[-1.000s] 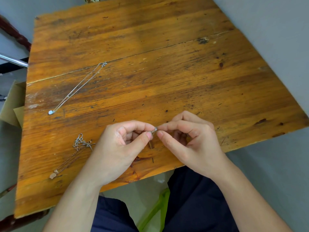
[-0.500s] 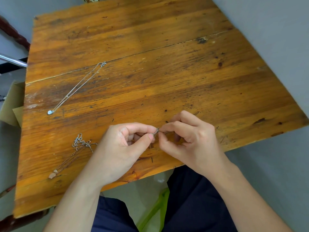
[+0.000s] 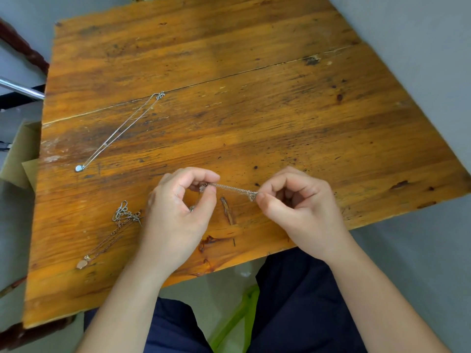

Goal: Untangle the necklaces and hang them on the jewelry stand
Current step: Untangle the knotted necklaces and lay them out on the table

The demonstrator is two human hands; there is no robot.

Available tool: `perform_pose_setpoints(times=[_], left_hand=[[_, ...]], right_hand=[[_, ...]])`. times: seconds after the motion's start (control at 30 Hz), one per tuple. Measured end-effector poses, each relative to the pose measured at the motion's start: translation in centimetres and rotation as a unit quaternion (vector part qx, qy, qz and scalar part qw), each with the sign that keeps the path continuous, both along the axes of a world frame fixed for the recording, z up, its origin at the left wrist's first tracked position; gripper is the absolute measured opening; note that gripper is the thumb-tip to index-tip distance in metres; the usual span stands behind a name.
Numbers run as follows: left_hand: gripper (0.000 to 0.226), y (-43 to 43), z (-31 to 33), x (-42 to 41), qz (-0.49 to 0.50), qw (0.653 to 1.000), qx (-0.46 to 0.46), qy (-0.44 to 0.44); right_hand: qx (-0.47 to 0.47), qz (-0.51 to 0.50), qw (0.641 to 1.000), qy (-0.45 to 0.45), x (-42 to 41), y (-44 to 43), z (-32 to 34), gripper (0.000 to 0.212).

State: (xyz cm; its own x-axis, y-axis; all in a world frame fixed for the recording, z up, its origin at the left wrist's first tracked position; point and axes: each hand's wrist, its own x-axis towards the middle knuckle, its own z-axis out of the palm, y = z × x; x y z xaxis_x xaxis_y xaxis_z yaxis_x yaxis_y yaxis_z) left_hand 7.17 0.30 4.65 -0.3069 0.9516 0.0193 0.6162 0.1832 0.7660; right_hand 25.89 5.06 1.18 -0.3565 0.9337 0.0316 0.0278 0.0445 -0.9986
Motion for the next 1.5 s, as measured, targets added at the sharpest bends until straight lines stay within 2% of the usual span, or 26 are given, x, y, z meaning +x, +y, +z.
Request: perform_pose_setpoints(times=[0.2,0.3,0.4,0.47,0.7,0.83,1.0,1.07,1.23,1.33,1.37,1.43,1.5], left_hand=[[0.024,0.0,-1.9,-0.8,0.080,0.995,0.034,0.045],[0.017,-0.3,-2.0,-0.8,0.096,0.995,0.033,-0.003],[0.008,-0.7,-1.4,0.2,0.043,0.993,0.008,-0.105],[0.009,-1.1,-1.1,1.0,0.005,0.991,-0.010,-0.135],[0.017,-0.5,-1.3,1.8,-0.069,0.989,-0.022,-0.133],[0.013,0.2,-0.9,1.3,-0.111,0.985,-0.028,-0.130],[0.005,0.7,-0.5,0.9,-0.120,0.986,-0.030,-0.110],[0.004,0.9,-0.2,0.7,-0.111,0.988,-0.025,-0.102],[0.016,1.7,0.4,-0.3,-0.134,0.987,-0.039,-0.074],[0.009,2.7,1.3,-1.0,-0.145,0.988,-0.048,-0.009],[0.006,3.0,1.7,-1.3,-0.151,0.987,-0.046,0.014],[0.007,3.6,2.2,-2.3,-0.154,0.987,-0.039,0.027],[0.014,3.9,2.7,-3.4,-0.149,0.987,-0.034,-0.041]], right_hand=[[-0.030,0.012,0.999,0.000,0.3,-0.1,-0.2,0.009],[-0.028,0.014,0.999,-0.016,0.2,-0.1,-0.4,0.009],[-0.029,0.013,0.999,-0.022,0.2,-0.1,-0.5,0.009],[-0.029,0.015,0.999,-0.023,0.2,-0.1,-0.5,0.008],[-0.024,0.036,0.999,-0.030,0.5,0.2,-0.7,0.010],[-0.012,0.055,0.998,-0.029,0.5,0.4,-0.7,0.011],[0.052,0.048,0.995,-0.074,0.4,1.1,0.2,0.002],[0.087,0.055,0.989,-0.104,0.4,1.5,0.6,0.005],[0.202,0.112,0.954,-0.192,0.3,3.1,1.6,0.006],[0.232,0.147,0.938,-0.214,0.3,4.5,2.9,0.004],[0.218,0.155,0.944,-0.193,0.4,5.0,3.3,0.006],[0.133,0.164,0.972,-0.108,0.5,6.1,4.2,0.010],[0.025,0.151,0.988,-0.023,0.5,7.1,5.0,0.014]])
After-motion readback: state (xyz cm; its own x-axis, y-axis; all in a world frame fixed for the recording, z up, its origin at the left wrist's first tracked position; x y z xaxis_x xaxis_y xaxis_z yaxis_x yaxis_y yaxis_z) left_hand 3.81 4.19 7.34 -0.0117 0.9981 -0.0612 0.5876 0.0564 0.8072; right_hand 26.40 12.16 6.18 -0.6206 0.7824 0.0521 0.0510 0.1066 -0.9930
